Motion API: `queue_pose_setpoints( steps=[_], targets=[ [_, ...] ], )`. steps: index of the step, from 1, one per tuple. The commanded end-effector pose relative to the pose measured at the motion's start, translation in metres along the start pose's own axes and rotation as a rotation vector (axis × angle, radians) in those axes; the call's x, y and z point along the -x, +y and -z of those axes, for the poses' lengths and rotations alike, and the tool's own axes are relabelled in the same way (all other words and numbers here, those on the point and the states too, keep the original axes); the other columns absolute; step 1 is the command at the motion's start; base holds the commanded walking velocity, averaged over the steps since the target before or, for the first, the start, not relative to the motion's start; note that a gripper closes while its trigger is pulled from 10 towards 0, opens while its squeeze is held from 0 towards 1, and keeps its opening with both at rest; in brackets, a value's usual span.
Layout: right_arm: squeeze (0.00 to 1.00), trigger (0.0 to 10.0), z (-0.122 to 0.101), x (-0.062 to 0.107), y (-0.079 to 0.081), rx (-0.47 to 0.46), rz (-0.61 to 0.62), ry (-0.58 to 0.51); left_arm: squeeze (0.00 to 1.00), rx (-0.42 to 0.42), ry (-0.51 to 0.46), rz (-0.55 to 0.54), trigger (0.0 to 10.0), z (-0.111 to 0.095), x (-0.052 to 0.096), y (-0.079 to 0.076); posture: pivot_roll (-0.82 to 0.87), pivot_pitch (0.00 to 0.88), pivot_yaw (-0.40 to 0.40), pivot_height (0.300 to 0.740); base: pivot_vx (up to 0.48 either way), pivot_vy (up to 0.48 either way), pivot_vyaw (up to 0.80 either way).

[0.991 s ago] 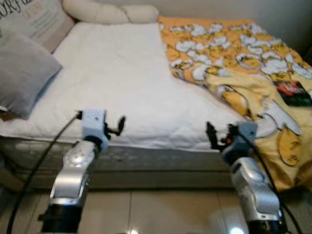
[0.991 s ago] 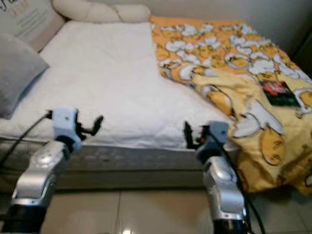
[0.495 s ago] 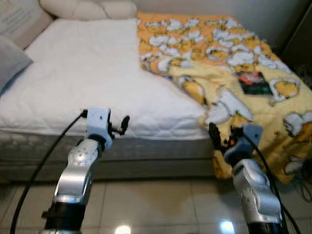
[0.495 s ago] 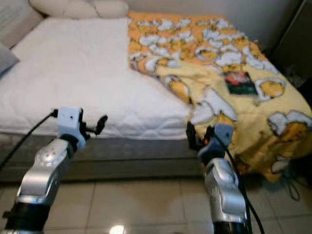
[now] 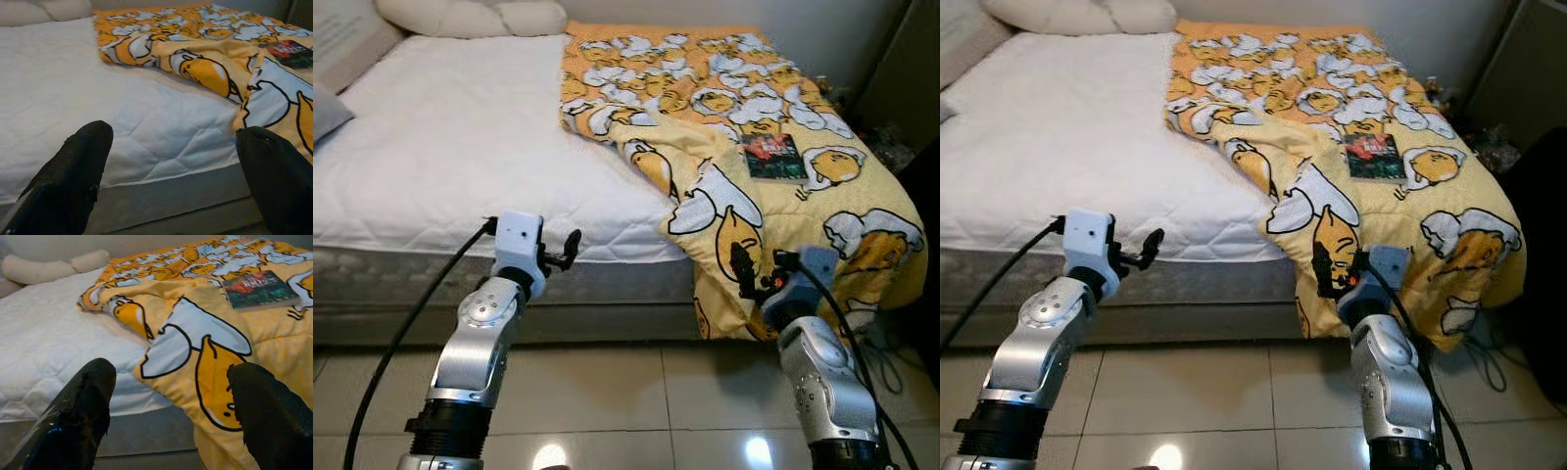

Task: Clean up the room

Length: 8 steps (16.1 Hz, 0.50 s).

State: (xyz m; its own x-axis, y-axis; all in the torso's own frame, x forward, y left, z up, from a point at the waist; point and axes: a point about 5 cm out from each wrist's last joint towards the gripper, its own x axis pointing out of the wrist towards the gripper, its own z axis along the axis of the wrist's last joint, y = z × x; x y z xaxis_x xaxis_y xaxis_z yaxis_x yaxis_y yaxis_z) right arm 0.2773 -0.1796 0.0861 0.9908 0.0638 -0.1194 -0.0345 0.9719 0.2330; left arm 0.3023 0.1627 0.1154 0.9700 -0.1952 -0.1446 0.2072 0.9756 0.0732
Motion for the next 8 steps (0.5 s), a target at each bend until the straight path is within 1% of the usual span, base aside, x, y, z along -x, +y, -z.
queue_pose_setpoints(
  steps=[1, 4, 6, 7, 8],
  targets=[
    [0.0, 10.0, -0.0034, -0.0042, 0.0023, 0.004, -0.019, -0.006, 0.47, -0.007, 0.002, 0.002, 10.0, 0.0017, 0.0014, 0.0008, 0.05, 0.0, -0.022, 0.74, 0.0, 0.0, 0.0],
    [0.0, 10.0, -0.0033, -0.0063, 0.0024, -0.022, -0.019, 0.003, 0.47, -0.011, 0.001, 0.012, 10.0, 0.0025, 0.0013, -0.0015, 0.06, 0.0, -0.035, 0.74, 0.252, 0.0, 0.0],
    [0.0, 10.0, -0.0022, -0.0079, 0.0014, -0.01, -0.016, 0.017, 0.48, -0.011, 0.002, 0.007, 10.0, 0.0028, 0.0019, -0.0006, 0.06, 0.0, -0.04, 0.74, 0.266, 0.0, -0.8],
    [0.0, 10.0, -0.002, -0.0092, 0.0009, 0.003, -0.013, 0.019, 0.47, -0.01, 0.003, 0.005, 10.0, 0.0029, 0.0021, 0.0, 0.06, 0.0, -0.038, 0.74, 0.262, 0.0, -0.55],
    [0.0, 10.0, -0.0026, -0.0105, 0.0013, 0.023, -0.017, 0.015, 0.47, -0.009, 0.004, 0.004, 10.0, 0.0032, 0.0019, 0.0001, 0.06, 0.0, -0.037, 0.74, 0.27, 0.0, 0.0]
  ],
)
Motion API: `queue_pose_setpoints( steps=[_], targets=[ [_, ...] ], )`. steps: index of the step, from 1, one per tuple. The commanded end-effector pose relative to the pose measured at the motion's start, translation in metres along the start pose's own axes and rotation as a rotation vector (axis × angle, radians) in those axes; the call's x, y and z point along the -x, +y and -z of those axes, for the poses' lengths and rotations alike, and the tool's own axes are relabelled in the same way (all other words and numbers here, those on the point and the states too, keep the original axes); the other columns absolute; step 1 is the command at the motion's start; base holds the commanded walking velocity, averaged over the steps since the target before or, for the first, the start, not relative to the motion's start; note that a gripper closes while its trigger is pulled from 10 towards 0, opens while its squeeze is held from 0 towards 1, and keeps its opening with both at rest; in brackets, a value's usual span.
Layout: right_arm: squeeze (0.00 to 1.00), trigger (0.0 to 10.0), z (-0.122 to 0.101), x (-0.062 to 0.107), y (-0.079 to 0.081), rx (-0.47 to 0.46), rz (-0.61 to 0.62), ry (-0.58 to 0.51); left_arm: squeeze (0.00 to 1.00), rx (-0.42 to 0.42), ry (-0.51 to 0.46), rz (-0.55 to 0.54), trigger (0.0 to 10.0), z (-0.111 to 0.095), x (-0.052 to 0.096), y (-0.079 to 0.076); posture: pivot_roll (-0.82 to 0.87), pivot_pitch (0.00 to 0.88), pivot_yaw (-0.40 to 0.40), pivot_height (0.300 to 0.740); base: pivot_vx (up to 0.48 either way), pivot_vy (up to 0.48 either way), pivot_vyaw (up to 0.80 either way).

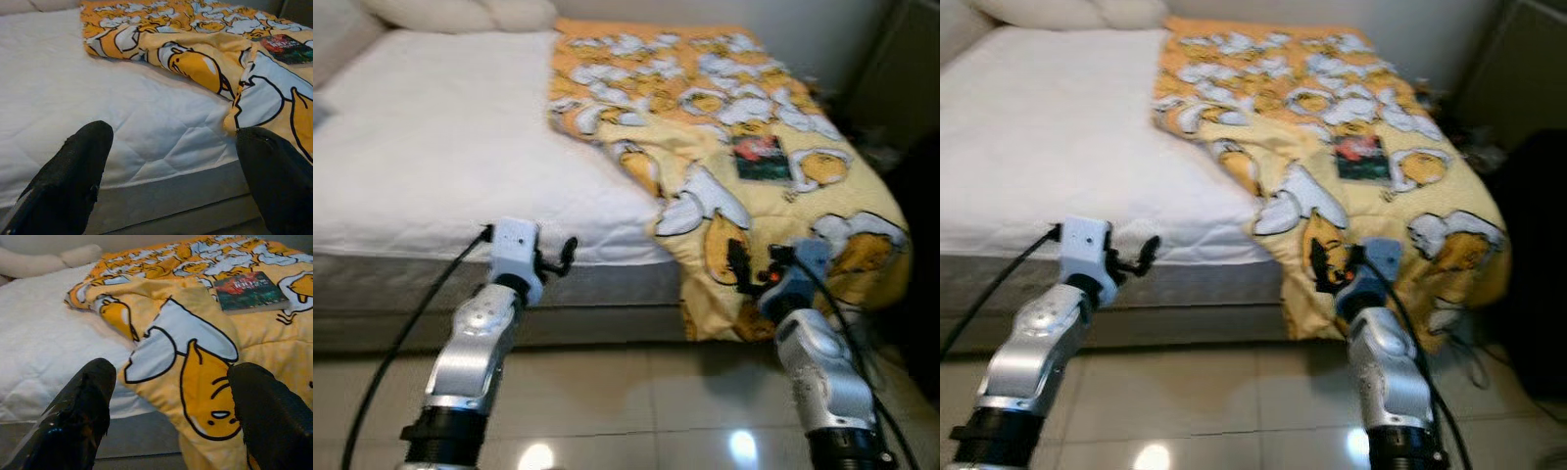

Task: Clean up the room

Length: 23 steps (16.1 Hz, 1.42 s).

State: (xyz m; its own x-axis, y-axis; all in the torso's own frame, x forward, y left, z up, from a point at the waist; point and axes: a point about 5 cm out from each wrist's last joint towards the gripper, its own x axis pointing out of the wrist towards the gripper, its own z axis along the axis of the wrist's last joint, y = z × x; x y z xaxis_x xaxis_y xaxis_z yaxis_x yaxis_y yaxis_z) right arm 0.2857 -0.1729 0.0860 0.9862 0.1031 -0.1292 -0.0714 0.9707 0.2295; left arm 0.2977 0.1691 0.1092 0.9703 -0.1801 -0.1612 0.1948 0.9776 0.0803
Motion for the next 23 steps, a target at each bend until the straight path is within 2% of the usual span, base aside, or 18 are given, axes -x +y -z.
queue_pose_setpoints(
  steps=[1, 7, 10, 20, 21, 23],
  targets=[
    [0.0, 10.0, -0.0033, -0.002, -0.0046, 0.017, 0.018, -0.004, 0.47, -0.004, -0.014, 0.017, 10.0, -0.0043, -0.003, -0.0048, 0.06, 0.0, -0.037, 0.74, 0.27, 0.0, 0.0],
    [0.0, 10.0, -0.0025, -0.005, -0.0002, 0.043, -0.008, 0.004, 0.47, 0.011, -0.017, 0.0, 10.0, -0.0044, -0.0035, -0.0034, 0.06, 0.0, -0.038, 0.74, 0.276, 0.0, 0.0],
    [0.0, 10.0, -0.0049, -0.0066, -0.0018, 0.051, -0.006, 0.002, 0.48, 0.052, -0.019, -0.023, 10.0, -0.0017, -0.0028, -0.0037, 0.05, 0.0, -0.045, 0.74, 0.285, 0.0, 0.0],
    [0.0, 10.0, -0.0036, -0.0074, 0.0013, 0.08, -0.029, 0.018, 0.48, 0.054, -0.025, -0.014, 10.0, -0.0023, -0.0022, -0.0038, 0.05, 0.0, -0.039, 0.74, 0.307, 0.0, 0.0],
    [0.0, 10.0, -0.0033, -0.0081, -0.0008, 0.052, -0.02, 0.027, 0.48, 0.054, -0.025, -0.01, 10.0, -0.0023, -0.0023, -0.0045, 0.05, 0.0, -0.04, 0.74, 0.337, 0.0, -0.8],
    [0.0, 10.0, -0.0037, -0.0076, -0.0026, 0.076, -0.012, 0.025, 0.48, 0.056, -0.026, -0.008, 10.0, -0.002, -0.0022, -0.005, 0.05, 0.0, -0.042, 0.74, 0.341, 0.0, -0.8]
  ],
)
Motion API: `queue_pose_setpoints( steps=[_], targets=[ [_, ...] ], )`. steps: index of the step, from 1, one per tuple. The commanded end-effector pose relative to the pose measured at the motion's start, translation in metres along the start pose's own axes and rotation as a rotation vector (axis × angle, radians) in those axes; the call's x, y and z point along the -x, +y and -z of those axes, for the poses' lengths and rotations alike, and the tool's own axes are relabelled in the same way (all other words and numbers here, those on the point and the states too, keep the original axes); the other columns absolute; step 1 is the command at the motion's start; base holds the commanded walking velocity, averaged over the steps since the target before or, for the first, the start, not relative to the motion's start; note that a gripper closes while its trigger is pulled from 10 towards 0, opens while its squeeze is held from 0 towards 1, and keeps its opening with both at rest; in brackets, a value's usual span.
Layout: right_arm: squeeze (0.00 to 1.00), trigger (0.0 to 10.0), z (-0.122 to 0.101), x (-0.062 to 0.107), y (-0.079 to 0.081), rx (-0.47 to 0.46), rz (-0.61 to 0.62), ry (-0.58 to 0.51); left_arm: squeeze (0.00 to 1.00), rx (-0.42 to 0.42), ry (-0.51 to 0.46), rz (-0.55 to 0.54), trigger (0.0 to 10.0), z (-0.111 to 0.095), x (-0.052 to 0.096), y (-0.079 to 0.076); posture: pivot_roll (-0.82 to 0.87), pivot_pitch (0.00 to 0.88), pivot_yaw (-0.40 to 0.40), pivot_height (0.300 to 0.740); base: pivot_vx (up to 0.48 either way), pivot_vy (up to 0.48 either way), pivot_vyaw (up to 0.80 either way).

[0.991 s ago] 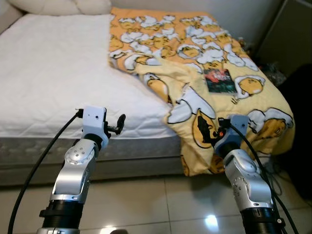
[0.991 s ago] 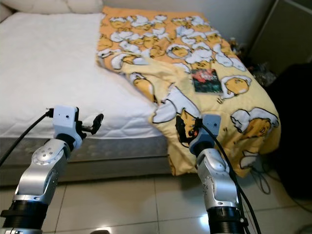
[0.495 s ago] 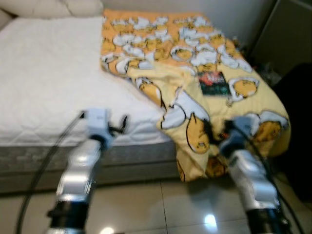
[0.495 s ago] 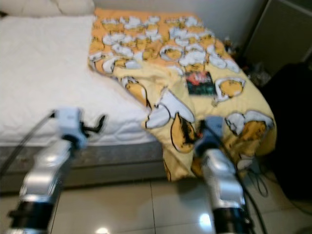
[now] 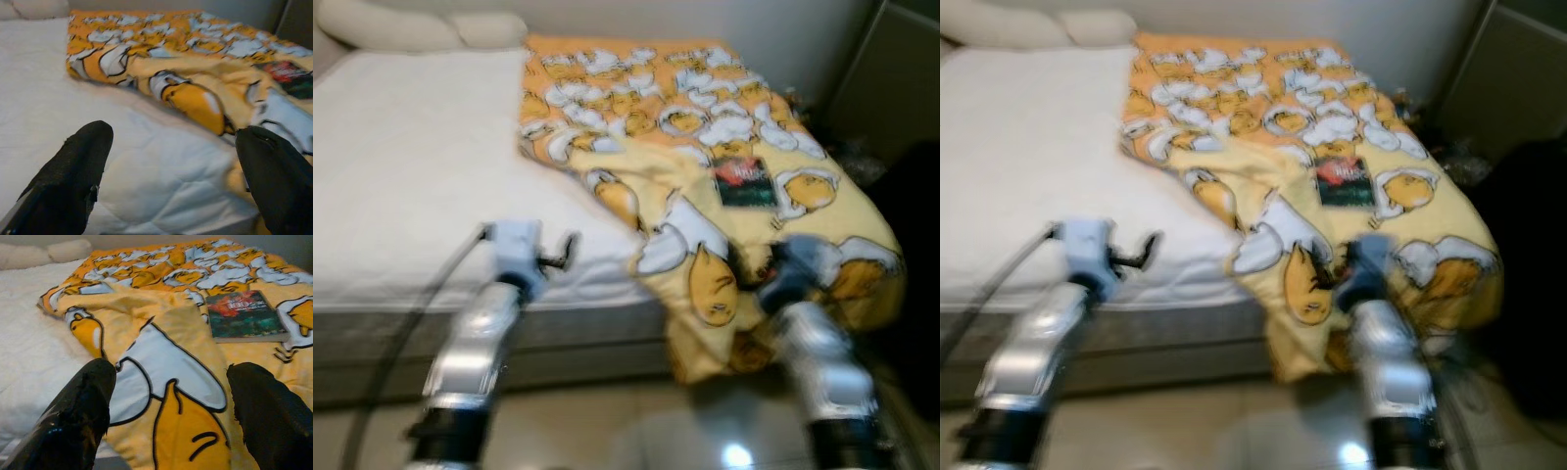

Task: Clean up the room

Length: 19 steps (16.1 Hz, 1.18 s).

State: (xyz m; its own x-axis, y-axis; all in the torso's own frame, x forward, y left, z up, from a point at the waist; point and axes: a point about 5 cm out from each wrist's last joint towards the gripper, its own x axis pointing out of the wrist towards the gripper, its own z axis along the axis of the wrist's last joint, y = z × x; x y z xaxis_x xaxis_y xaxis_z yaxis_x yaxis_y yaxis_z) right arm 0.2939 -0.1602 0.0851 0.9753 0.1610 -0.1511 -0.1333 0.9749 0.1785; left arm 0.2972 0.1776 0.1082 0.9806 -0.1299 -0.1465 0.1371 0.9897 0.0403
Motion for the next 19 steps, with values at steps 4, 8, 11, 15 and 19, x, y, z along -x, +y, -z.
queue_pose_setpoints(
  steps=[4, 8, 11, 15, 19],
  targets=[
    [0.0, 10.0, -0.0033, 0.0035, -0.0153, 0.03, 0.047, -0.008, 0.48, 0.009, -0.01, 0.05, 10.0, -0.0016, -0.0027, -0.0141, 0.05, 0.0, -0.042, 0.74, 0.343, 0.0, -0.2],
    [0.0, 10.0, -0.0016, 0.004, -0.0133, 0.028, 0.041, -0.005, 0.47, 0.009, -0.008, 0.053, 10.0, -0.0009, -0.0019, -0.0144, 0.05, 0.0, -0.045, 0.74, 0.343, 0.0, 0.0],
    [0.0, 10.0, -0.0037, 0.0043, -0.0107, 0.001, 0.02, -0.033, 0.47, 0.003, -0.009, 0.053, 10.0, -0.0013, -0.002, -0.0141, 0.05, 0.0, -0.048, 0.74, 0.34, 0.0, 0.0],
    [0.0, 10.0, -0.0012, 0.005, -0.0116, 0.001, 0.033, -0.019, 0.47, 0.001, -0.015, 0.049, 10.0, -0.0025, -0.0021, -0.0137, 0.06, 0.0, -0.058, 0.74, 0.341, 0.0, 0.0],
    [0.0, 10.0, -0.0011, 0.0036, -0.0161, 0.003, 0.051, -0.006, 0.47, 0.003, -0.016, 0.049, 10.0, -0.0042, -0.0037, -0.0152, 0.05, 0.0, -0.049, 0.74, 0.342, 0.0, 0.0]
  ],
)
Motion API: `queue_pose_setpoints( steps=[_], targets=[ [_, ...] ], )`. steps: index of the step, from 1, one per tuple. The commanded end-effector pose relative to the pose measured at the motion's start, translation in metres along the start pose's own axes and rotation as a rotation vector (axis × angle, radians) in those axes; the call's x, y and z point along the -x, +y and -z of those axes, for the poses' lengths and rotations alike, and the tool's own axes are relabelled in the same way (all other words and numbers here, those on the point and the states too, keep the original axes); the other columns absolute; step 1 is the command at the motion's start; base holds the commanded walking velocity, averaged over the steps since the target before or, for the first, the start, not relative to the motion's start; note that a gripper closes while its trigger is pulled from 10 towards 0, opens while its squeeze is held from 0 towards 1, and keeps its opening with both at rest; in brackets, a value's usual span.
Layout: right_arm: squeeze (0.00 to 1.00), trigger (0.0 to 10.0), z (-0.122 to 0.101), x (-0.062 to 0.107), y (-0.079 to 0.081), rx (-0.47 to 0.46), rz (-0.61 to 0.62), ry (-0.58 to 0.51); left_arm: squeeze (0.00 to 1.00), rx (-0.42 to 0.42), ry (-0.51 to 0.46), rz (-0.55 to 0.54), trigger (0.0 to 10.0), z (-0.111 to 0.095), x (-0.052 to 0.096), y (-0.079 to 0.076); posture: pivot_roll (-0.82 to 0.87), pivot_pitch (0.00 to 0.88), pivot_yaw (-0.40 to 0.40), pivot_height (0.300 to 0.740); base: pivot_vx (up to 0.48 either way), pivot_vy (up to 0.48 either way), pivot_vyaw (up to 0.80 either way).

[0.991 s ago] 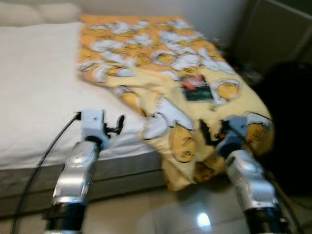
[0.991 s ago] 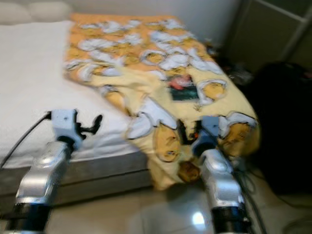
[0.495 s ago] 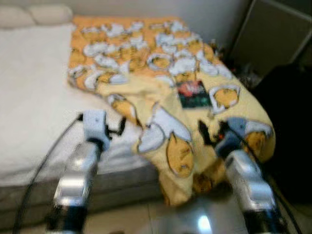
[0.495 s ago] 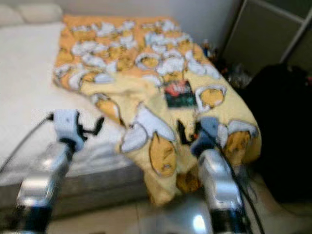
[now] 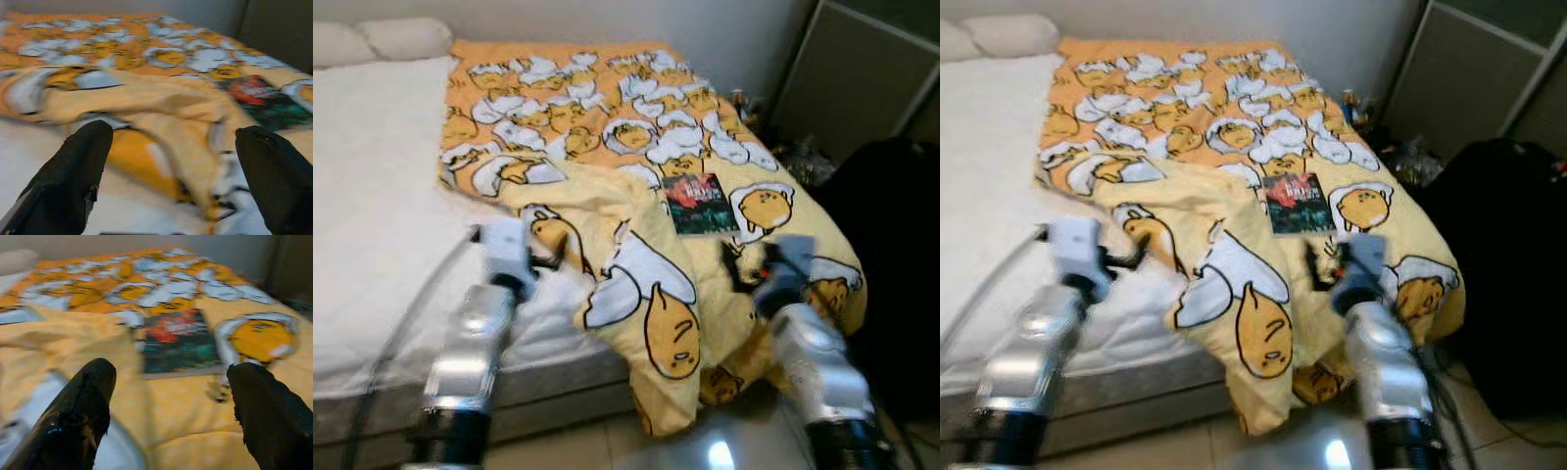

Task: Clean up the room

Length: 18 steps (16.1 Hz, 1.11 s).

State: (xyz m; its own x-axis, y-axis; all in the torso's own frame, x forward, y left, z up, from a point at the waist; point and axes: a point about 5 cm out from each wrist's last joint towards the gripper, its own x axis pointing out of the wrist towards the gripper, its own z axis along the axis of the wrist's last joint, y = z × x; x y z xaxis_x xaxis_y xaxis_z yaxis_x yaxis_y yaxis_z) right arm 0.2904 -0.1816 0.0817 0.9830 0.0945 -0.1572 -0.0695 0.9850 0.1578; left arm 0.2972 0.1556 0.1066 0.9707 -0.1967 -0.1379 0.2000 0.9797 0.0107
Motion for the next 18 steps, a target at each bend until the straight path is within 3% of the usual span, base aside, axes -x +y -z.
queue_pose_setpoints(
  steps=[1, 7, 10, 15, 18],
  targets=[
    [0.0, 10.0, -0.0016, -0.0024, 0.0051, -0.007, -0.015, 0.001, 0.47, -0.018, -0.005, -0.019, 10.0, -0.0046, -0.0003, 0.0067, 0.05, 0.0, -0.049, 0.74, 0.341, 0.0, 0.0],
    [0.0, 10.0, -0.0007, -0.0042, 0.0068, 0.024, -0.031, 0.023, 0.48, -0.023, -0.004, -0.026, 10.0, -0.0058, -0.0015, 0.0079, 0.06, 0.0, -0.05, 0.74, 0.342, 0.0, 0.0],
    [0.0, 10.0, -0.0007, -0.0041, 0.0078, 0.024, -0.039, 0.025, 0.47, -0.024, -0.003, -0.025, 10.0, -0.0056, -0.0013, 0.0083, 0.05, 0.0, -0.048, 0.74, 0.339, 0.0, 0.8],
    [0.0, 10.0, -0.0019, -0.0042, 0.0064, 0.009, -0.033, 0.019, 0.47, -0.02, -0.007, -0.028, 10.0, -0.006, -0.0023, 0.008, 0.05, 0.0, -0.045, 0.74, 0.328, 0.0, 0.0],
    [0.0, 10.0, -0.0016, -0.0051, 0.0086, 0.036, -0.048, 0.023, 0.45, -0.009, -0.026, -0.033, 10.0, -0.0077, -0.0026, 0.0077, 0.05, 0.0, -0.046, 0.74, 0.0, 0.0, 0.0]
  ],
)
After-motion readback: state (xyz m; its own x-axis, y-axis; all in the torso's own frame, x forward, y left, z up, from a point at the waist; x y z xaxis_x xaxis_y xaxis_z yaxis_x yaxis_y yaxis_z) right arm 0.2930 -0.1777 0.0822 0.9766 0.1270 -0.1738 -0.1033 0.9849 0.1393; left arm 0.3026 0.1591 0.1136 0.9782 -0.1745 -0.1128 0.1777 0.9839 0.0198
